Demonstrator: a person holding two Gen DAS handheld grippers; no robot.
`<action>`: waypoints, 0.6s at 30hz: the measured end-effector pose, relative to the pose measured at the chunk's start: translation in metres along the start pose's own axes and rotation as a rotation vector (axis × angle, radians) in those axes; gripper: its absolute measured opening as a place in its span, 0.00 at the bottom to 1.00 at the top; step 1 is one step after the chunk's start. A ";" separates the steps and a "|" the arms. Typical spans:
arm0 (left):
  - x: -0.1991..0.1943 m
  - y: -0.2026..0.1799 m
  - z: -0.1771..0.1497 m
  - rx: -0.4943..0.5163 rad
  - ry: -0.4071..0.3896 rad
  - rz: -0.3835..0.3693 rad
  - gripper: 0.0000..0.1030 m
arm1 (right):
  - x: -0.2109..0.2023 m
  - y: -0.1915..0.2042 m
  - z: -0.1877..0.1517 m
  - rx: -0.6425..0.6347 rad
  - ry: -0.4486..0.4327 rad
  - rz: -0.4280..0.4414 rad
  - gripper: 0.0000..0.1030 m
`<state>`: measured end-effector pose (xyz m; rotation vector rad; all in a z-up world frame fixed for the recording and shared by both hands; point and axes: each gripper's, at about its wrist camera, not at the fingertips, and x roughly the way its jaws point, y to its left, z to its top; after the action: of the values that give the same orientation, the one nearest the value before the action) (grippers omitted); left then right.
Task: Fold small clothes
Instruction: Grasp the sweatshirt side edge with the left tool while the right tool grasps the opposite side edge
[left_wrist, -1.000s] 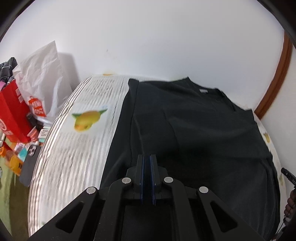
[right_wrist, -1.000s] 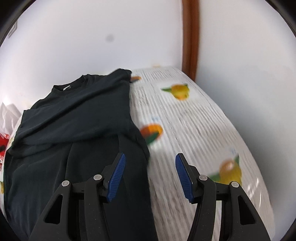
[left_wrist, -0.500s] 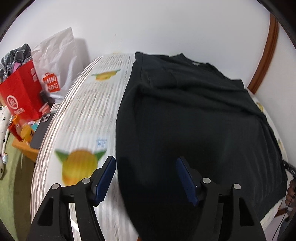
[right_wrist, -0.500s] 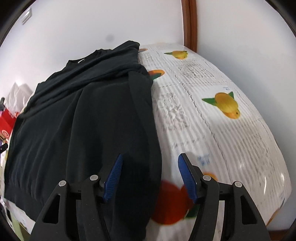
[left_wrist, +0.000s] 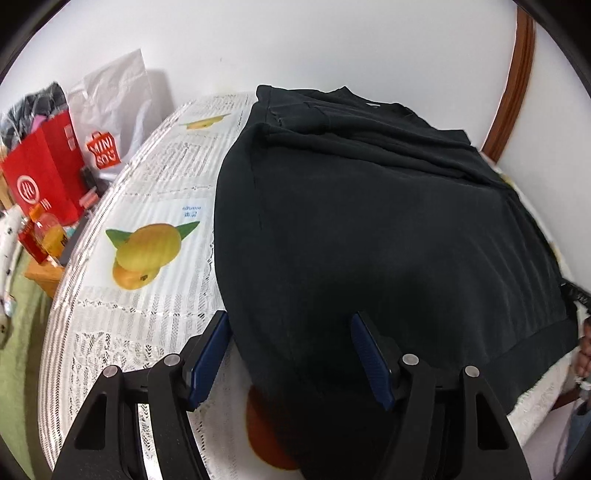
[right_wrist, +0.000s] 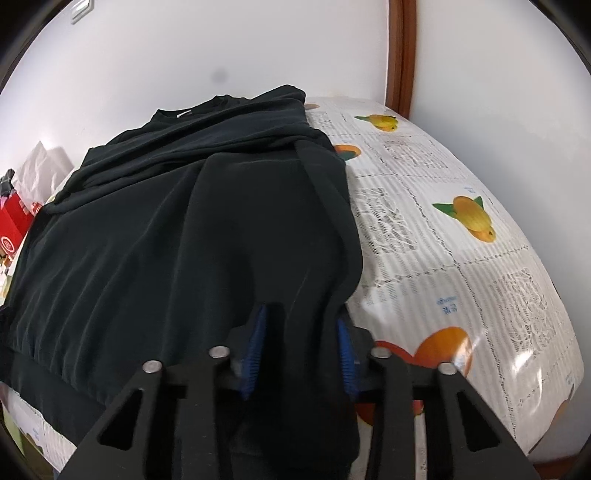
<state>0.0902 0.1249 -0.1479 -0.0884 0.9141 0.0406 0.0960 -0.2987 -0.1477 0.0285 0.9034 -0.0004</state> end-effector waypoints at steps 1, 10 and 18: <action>0.000 -0.004 0.000 0.013 -0.006 0.013 0.54 | -0.001 0.002 0.001 -0.013 0.001 0.001 0.13; -0.031 0.000 0.007 -0.017 -0.058 -0.023 0.09 | -0.047 -0.006 0.005 -0.024 -0.114 0.044 0.09; -0.093 0.021 0.011 -0.106 -0.204 -0.180 0.09 | -0.098 -0.026 0.005 0.029 -0.215 0.134 0.09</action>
<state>0.0407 0.1469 -0.0683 -0.2601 0.6970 -0.0683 0.0385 -0.3259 -0.0682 0.1139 0.6854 0.1061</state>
